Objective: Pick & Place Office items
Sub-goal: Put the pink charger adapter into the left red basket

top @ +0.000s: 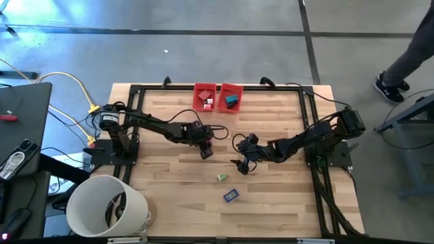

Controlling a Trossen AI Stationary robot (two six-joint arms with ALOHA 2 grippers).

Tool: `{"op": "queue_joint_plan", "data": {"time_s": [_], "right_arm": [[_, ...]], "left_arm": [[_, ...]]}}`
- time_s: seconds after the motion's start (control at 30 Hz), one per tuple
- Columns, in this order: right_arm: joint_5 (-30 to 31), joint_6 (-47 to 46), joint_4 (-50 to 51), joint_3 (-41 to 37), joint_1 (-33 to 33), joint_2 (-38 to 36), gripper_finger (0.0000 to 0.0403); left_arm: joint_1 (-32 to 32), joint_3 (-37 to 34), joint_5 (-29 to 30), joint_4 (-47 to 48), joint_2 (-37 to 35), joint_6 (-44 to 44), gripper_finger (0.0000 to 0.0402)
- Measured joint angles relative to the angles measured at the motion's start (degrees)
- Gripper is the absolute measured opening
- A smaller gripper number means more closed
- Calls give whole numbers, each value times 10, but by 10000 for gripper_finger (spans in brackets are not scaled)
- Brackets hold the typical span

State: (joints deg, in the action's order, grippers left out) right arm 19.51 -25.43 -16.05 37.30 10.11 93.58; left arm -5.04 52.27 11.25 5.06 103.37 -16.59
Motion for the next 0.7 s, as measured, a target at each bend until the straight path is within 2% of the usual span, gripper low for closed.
{"op": "queue_joint_plan", "data": {"time_s": [0.53, 0.7], "right_arm": [[0, 0, 0, 0, 0, 0, 372], [0, 0, 0, 0, 0, 0, 372]], "left_arm": [[2, 0, 19, 0, 1, -11, 151], [16, -1, 48, 1, -12, -8, 146]]}}
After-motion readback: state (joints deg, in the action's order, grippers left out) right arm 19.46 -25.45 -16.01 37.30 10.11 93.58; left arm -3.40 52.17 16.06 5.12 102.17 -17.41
